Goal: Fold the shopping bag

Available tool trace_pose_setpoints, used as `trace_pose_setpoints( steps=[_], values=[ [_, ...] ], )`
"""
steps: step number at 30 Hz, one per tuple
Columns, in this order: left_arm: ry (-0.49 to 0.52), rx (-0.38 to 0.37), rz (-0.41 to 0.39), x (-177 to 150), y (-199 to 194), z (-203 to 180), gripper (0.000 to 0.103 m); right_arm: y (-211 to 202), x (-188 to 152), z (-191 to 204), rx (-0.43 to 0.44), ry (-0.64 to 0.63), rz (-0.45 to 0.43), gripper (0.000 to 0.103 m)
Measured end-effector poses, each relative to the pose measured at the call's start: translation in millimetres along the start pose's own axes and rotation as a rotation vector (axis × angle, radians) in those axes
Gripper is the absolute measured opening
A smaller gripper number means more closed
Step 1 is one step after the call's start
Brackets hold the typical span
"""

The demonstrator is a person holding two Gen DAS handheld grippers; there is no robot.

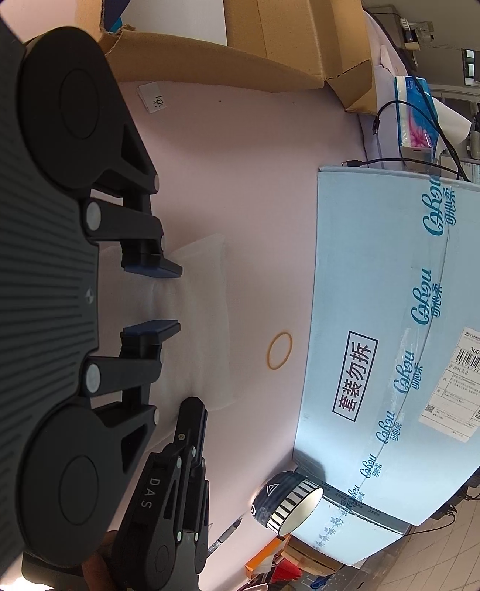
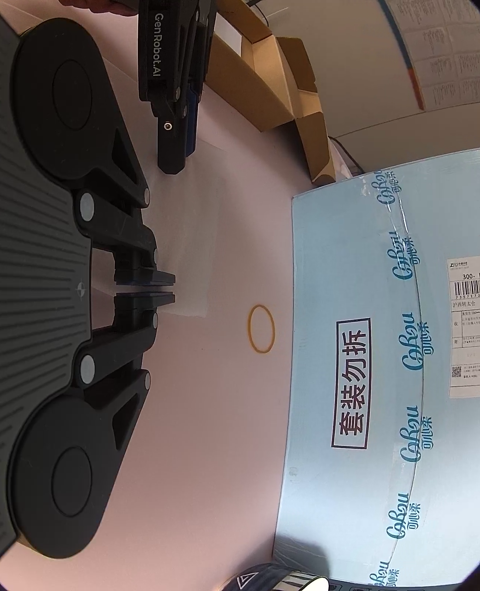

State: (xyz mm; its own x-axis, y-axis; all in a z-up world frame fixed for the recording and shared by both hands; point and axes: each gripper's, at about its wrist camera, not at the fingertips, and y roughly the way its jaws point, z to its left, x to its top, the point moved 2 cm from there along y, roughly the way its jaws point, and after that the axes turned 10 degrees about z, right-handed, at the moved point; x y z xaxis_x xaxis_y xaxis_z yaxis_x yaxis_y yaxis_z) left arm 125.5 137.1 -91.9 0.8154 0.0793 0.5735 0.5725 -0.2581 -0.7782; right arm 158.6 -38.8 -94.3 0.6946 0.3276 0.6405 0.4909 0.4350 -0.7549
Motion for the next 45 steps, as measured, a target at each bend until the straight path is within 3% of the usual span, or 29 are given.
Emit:
trace_pose_setpoints(
  steps=[6,9,11,13,16,20,27,37,45],
  values=[
    [0.023,0.007,0.002,1,1,-3,0.023,-1,2,-5,0.015,0.023,0.002,0.000],
    [0.011,0.032,0.015,4,-7,-6,0.023,-23,0,-7,0.048,0.061,0.009,0.001],
    [0.021,0.041,-0.024,7,-25,-12,0.023,-48,-5,-7,0.080,0.071,-0.007,0.001],
    [0.039,0.010,-0.080,12,-45,-22,0.025,-62,-15,-2,0.092,0.060,0.027,0.001],
    [0.085,-0.090,-0.119,24,-54,-41,0.036,-73,-30,8,0.100,0.037,0.067,0.001],
    [0.165,-0.142,-0.023,34,-9,-72,0.035,-70,-52,22,0.085,0.042,0.083,0.001],
    [0.241,-0.085,0.070,11,31,-101,0.031,-74,-79,29,0.064,0.024,0.104,0.001],
    [0.278,-0.076,0.054,4,33,-101,0.033,-113,-120,47,0.144,-0.013,0.181,0.006],
    [0.296,-0.063,0.051,2,33,-103,0.033,-140,-147,56,0.156,-0.036,0.238,0.010]
  ],
)
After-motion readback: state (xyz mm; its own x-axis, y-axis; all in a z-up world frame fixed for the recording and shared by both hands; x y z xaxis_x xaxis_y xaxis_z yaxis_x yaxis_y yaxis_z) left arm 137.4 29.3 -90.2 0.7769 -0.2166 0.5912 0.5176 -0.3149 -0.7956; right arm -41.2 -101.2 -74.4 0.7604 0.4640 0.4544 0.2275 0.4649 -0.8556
